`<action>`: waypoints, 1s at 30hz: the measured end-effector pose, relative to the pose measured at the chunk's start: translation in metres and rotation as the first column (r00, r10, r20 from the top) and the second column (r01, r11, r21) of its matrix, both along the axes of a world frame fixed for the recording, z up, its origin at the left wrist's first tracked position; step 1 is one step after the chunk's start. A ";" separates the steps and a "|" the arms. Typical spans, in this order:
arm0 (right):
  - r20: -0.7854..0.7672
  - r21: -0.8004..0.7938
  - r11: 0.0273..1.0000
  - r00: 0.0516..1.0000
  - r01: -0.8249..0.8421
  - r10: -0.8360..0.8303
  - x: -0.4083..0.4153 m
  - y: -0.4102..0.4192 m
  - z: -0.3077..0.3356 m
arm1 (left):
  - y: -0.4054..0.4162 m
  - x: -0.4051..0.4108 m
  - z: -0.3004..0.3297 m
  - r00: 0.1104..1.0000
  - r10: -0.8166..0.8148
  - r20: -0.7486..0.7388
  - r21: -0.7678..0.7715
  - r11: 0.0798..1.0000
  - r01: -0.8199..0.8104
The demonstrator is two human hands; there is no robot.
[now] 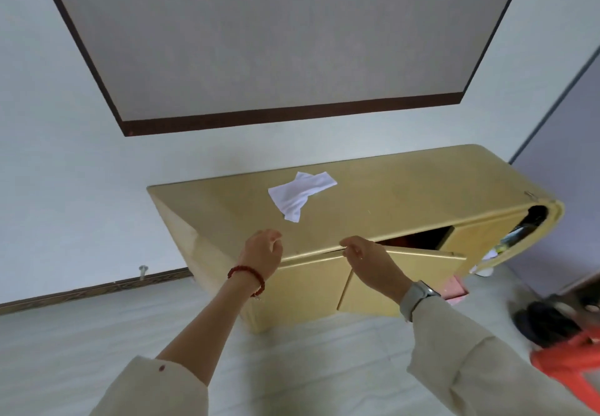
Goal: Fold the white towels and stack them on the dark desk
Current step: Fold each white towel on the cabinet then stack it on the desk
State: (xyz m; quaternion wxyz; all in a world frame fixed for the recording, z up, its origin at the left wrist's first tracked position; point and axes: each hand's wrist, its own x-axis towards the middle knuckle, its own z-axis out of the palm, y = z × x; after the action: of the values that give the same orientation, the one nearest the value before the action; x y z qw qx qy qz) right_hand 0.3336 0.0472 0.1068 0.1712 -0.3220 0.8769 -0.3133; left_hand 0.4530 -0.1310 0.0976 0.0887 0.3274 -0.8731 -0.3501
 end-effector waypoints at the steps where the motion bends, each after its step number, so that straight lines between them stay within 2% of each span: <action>1: 0.011 0.003 1.000 1.000 0.013 -0.013 -0.021 -0.011 -0.005 | -0.013 -0.021 -0.006 1.000 -0.007 0.021 0.004 1.000 0.007; 6: 0.040 0.052 0.998 0.999 0.025 -0.027 -0.126 -0.069 -0.043 | -0.070 -0.111 -0.043 0.995 0.040 0.094 0.050 0.998 -0.045; 10: -0.001 0.112 0.992 0.999 -0.054 0.054 -0.220 -0.131 -0.090 | -0.115 -0.180 -0.087 0.982 0.129 0.136 0.072 0.988 -0.140; 16: -0.012 0.229 0.959 0.985 -0.164 0.172 -0.341 -0.211 -0.150 | -0.173 -0.268 -0.155 0.900 0.290 0.325 0.055 0.944 -0.324; 21: 0.022 0.364 0.881 0.949 -0.301 0.315 -0.396 -0.260 -0.189 | -0.207 -0.307 -0.190 0.828 0.242 0.506 -0.086 0.969 -0.231; 25: 0.002 0.444 0.830 0.927 -0.336 0.375 -0.407 -0.275 -0.205 | -0.222 -0.320 -0.198 0.832 0.240 0.500 -0.180 0.969 -0.171; 28: -0.003 0.438 0.857 0.953 -0.270 0.302 -0.401 -0.271 -0.208 | -0.226 -0.325 -0.197 0.851 0.205 0.483 -0.181 0.975 -0.132; 30: 0.049 0.427 0.878 0.975 -0.217 0.217 -0.397 -0.261 -0.206 | -0.223 -0.327 -0.193 0.863 0.145 0.484 -0.138 0.986 -0.089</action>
State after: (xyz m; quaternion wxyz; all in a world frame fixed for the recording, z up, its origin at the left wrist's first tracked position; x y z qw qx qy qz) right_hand -0.0634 -0.2135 -0.0987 0.2717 -0.3727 0.8826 -0.0910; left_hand 0.1256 -0.3535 -0.0957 -0.0977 0.4528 -0.8634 -0.2001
